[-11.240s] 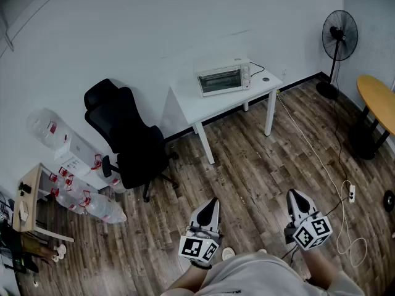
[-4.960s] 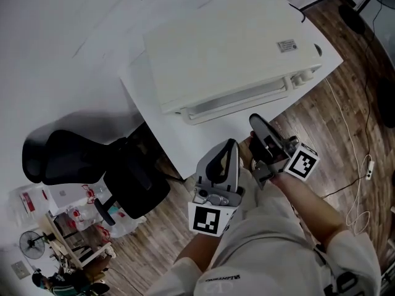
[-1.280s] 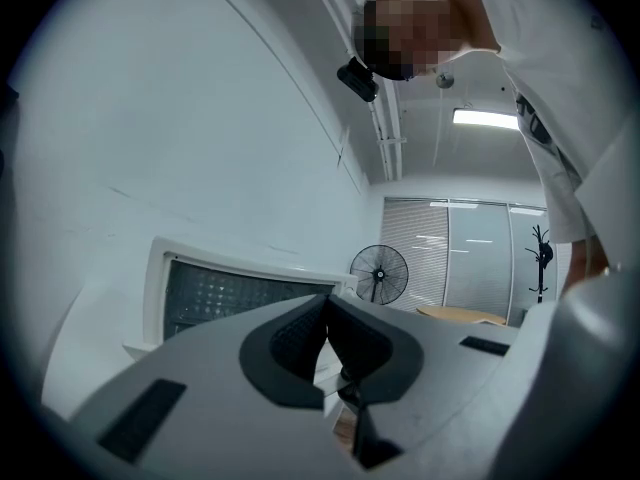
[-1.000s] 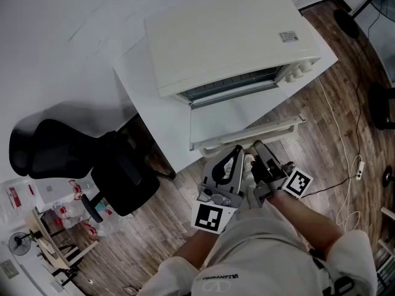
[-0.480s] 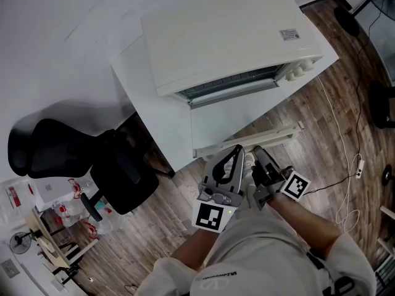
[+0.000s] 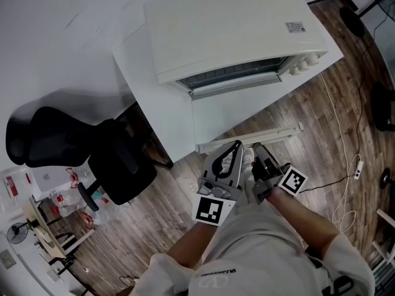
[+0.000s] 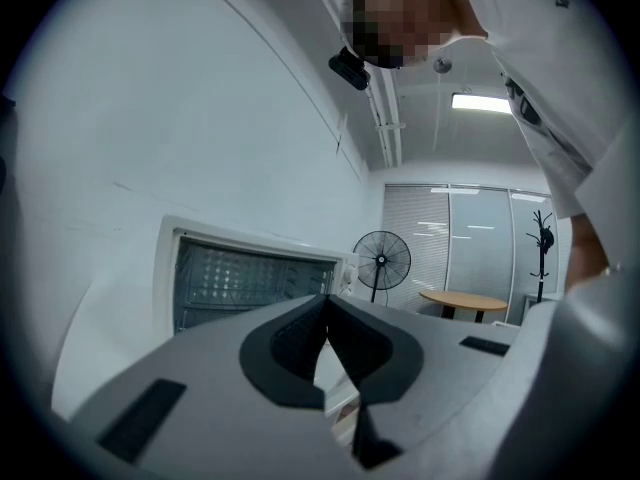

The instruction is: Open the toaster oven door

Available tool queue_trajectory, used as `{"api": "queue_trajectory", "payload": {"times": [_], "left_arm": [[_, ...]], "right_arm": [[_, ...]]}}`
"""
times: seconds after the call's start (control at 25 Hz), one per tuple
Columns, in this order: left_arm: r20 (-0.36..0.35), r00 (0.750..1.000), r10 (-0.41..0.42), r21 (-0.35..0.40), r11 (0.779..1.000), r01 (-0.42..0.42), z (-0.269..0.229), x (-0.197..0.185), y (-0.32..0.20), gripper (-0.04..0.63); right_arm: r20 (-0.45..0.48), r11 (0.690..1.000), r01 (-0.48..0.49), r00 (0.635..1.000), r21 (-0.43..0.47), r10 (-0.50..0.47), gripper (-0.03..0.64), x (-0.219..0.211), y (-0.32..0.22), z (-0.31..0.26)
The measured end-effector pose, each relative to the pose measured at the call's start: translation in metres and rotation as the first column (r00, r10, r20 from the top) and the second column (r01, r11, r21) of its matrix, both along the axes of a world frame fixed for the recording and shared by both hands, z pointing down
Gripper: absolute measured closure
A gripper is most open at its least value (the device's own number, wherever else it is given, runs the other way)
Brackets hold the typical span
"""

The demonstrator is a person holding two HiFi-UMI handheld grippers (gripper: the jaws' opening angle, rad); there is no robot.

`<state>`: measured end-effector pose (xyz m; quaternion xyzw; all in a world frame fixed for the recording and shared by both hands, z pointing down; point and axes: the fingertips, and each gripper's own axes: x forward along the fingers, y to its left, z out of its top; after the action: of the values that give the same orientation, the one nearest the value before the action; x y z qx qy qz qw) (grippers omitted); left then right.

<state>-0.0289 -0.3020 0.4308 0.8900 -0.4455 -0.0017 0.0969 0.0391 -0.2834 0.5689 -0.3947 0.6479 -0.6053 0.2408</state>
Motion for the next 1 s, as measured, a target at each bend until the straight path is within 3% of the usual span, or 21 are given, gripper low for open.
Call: {"api": "queue_trajectory", "payload": {"times": [0.44, 1.0], "left_arm": [[0.075, 0.997, -0.035, -0.017, 0.999, 0.036, 0.047, -0.01, 0.018, 0.586], [0.041, 0.996, -0.078, -0.024, 0.997, 0.079, 0.071, -0.012, 0.015, 0.586]], "right_arm": [[-0.012, 0.995, 0.027, 1.0, -0.093, -0.028, 0.526, 0.003, 0.01, 0.055], [-0.015, 0.987, 0.032, 0.999, -0.156, -0.035, 0.525, 0.002, 0.01, 0.102]]}}
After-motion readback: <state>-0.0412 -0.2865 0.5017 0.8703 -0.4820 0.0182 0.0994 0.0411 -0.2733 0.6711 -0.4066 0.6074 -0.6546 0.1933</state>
